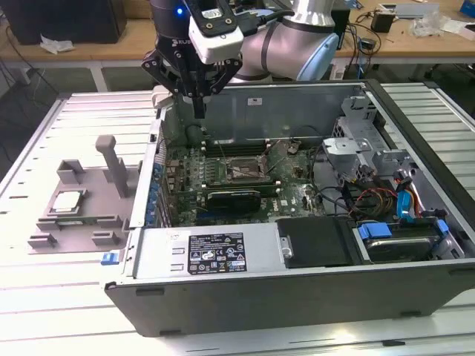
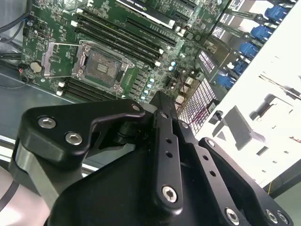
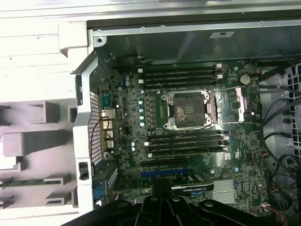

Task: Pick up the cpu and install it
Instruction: 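Reach for the cpu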

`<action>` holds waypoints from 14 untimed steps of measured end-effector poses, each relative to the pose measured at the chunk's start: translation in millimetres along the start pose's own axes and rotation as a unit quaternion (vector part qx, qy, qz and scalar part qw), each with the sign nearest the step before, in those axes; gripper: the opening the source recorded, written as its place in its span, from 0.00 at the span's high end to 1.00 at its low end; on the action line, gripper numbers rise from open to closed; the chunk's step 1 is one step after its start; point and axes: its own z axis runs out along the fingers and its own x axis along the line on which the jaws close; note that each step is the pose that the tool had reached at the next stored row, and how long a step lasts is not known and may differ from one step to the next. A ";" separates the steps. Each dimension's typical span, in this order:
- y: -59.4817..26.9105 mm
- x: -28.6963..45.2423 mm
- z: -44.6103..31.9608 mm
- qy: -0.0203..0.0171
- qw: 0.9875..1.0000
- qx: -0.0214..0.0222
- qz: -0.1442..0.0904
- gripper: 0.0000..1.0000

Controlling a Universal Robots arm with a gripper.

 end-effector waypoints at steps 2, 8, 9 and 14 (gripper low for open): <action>-0.1 0.8 0.0 0.000 1.000 0.000 0.000 0.89; 0.5 14.9 -0.3 0.000 1.000 0.000 0.000 0.89; 0.9 18.8 -0.4 0.000 1.000 0.000 0.000 0.89; 2.0 29.6 -0.6 0.000 1.000 0.000 0.000 0.89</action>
